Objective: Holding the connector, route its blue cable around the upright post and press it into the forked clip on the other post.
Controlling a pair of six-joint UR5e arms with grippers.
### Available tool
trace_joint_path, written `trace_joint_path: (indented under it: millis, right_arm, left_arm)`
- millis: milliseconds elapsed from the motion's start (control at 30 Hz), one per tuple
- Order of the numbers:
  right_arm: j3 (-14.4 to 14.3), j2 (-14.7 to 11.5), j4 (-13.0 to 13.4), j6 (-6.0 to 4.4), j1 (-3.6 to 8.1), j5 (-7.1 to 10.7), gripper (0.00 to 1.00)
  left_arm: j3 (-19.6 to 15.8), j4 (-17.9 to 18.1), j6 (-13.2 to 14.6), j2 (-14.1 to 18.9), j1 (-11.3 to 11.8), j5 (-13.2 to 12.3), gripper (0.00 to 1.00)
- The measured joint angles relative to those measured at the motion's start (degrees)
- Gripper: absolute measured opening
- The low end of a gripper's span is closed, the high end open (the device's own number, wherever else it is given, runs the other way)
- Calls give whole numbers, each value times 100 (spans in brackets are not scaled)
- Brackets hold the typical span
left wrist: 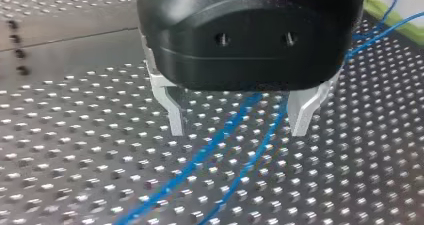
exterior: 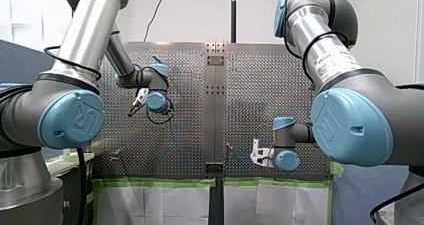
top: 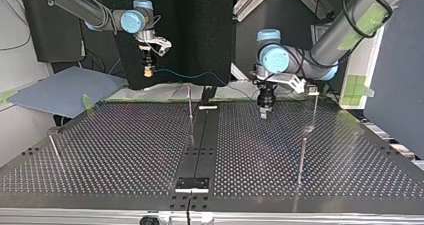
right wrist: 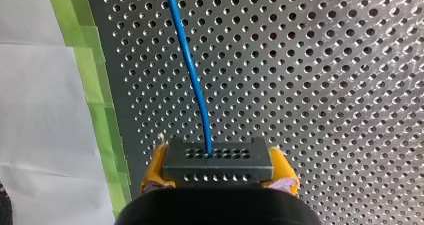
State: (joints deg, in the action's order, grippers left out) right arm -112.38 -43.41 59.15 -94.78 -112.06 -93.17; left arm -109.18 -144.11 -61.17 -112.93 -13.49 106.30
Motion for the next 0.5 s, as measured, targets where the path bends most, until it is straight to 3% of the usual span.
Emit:
trace_joint_path:
  millis: [333,500]
  right_arm:
    - [0,-1,-6,-1,-5,2,0]
    - [0,-2,-7,-5,-17,21,0]
  left_arm:
    - [-36,32,-210,-526,-28,41,99]
    - [-44,68,-280,-601,-51,-8,99]
